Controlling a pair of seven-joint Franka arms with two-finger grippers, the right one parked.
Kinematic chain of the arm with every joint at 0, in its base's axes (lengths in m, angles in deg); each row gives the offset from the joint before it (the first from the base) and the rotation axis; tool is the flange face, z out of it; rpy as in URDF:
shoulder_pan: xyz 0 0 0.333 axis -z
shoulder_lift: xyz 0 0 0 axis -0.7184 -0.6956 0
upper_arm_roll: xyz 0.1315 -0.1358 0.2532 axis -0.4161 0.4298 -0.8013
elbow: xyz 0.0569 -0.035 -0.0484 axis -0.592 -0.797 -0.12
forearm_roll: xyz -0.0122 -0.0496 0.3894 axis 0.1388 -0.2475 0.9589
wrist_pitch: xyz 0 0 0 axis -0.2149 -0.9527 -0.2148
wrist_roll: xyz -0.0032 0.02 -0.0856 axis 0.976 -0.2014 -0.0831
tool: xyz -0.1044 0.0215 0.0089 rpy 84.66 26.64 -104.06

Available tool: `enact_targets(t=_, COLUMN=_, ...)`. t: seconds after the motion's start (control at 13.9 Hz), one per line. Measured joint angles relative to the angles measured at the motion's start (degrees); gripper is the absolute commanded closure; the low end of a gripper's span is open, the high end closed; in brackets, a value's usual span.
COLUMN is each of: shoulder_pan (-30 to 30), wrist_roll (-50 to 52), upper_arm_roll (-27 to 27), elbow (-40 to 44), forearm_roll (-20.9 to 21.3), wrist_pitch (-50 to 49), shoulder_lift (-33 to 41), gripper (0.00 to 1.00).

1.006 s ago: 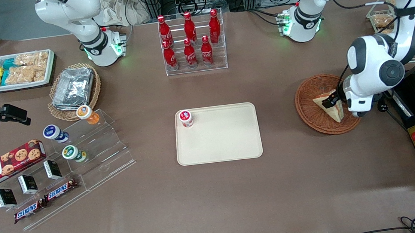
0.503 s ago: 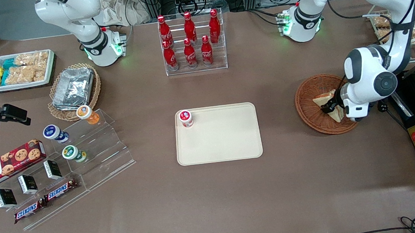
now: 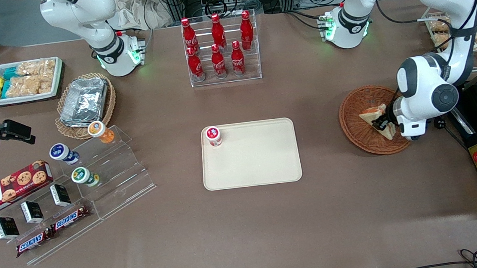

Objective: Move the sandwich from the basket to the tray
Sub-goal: 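Close the left gripper on the sandwich and lift it from the basket, then carry the held sandwich with the left gripper over the cream tray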

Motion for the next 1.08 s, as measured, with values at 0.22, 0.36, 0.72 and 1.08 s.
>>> enact_targets(t=0.22, shoulder_pan=0.0, wrist_roll=0.7, upper_arm_roll=0.0, elbow=1.9, forearm_roll=0.0, wrist_pitch=-4.2, shoulder_lift=0.9, gripper=0.79)
enact_targets(t=0.36, shoulder_pan=0.0, wrist_roll=0.9, upper_arm_roll=0.0, elbow=5.0, forearm_roll=0.0, wrist_pitch=-10.6, shoulder_lift=2.2, gripper=0.78)
enact_targets(t=0.72, shoulder_pan=0.5, wrist_roll=0.9, upper_arm_roll=0.3, elbow=15.6, forearm_roll=0.0, wrist_pitch=-25.3, shoulder_lift=5.1, gripper=0.78)
enact_targets(t=1.08, shoulder_pan=0.8, wrist_roll=0.9, upper_arm_roll=2.9, elbow=23.9, forearm_roll=0.0, wrist_pitch=-31.9, shoulder_lift=5.5, gripper=0.78)
